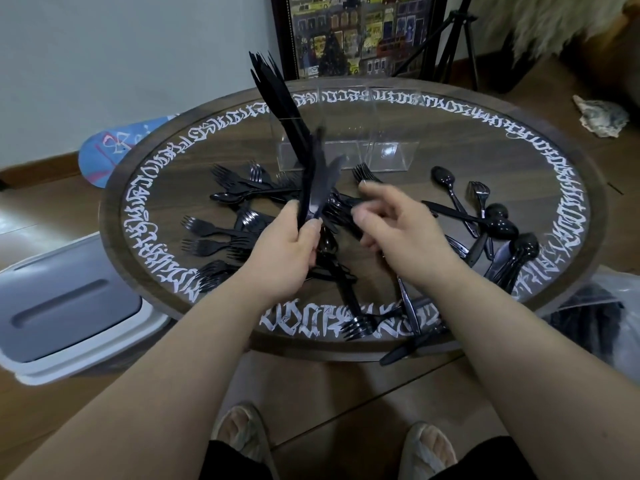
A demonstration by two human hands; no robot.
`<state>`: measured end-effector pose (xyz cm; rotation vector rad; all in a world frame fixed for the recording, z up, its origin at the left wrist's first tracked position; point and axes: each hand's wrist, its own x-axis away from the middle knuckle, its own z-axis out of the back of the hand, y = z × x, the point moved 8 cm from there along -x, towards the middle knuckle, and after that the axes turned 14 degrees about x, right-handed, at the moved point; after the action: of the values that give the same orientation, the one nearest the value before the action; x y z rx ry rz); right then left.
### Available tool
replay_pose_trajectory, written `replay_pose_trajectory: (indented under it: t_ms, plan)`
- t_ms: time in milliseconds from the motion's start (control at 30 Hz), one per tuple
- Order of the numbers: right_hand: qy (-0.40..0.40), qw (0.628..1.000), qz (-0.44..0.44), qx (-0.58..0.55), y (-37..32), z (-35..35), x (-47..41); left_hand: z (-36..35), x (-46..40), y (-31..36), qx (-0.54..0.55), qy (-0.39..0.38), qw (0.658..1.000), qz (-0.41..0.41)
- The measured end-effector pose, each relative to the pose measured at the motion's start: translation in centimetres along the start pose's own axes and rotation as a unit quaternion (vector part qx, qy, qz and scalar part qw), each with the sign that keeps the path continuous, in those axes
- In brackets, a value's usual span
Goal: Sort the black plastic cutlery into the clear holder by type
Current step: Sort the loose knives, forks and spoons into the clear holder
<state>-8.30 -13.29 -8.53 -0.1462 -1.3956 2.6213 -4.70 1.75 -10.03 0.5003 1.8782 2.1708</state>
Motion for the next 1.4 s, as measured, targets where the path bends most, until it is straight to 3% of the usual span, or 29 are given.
replay_pose_trajectory:
  t_ms: [67,167,300,433,533,633,700,833,933,1167,1300,1400]
  plan:
    - [0.02,0.996,-0.019,-0.087,-0.3,0.9,0.1,-0.2,0.4,0.5,-0.11,-0.033,0.993,-0.021]
    - [0.048,0.99,-0.022,-0.131,-0.4,1.6,0.2,-0.6,1.1,1.1,-0.26,-0.056,0.963,-0.045]
    - [0.026,0.999,-0.015,-0.022,-0.1,0.6,0.3,-1.6,1.2,0.8,-0.379,-0.079,0.92,-0.056]
    - [-0.01,0.994,0.019,0.11,0.0,0.2,0.6,-2.0,1.0,0.7,-0.38,-0.076,0.921,-0.049]
    - [0.015,0.988,0.026,0.148,0.2,0.8,0.4,-2.5,0.9,1.3,-0.377,-0.068,0.922,-0.062]
    - [-0.028,0.979,0.039,0.197,0.0,-0.2,0.6,-2.9,0.9,1.5,-0.388,-0.067,0.916,-0.073]
    - [-0.011,0.974,0.051,0.223,0.0,-0.2,0.5,-3.2,1.0,1.5,-0.383,-0.074,0.917,-0.079]
    - [0.066,0.98,0.016,0.187,0.6,1.1,-0.1,-3.4,1.0,1.7,-0.33,-0.078,0.937,-0.085]
    - [0.035,0.994,0.003,0.108,0.4,0.5,-0.2,-3.1,1.0,1.7,-0.315,-0.074,0.941,-0.098]
    - [0.002,0.999,-0.005,0.04,0.1,-0.4,-0.2,-2.3,0.9,1.4,-0.311,-0.062,0.944,-0.089]
    - [-0.006,0.986,0.012,0.166,-0.6,-1.4,0.2,-1.9,0.5,0.6,-0.319,-0.034,0.945,-0.067]
    - [0.017,0.982,0.0,0.19,-0.1,-1.1,-0.1,-2.3,0.3,0.8,-0.318,-0.026,0.946,-0.061]
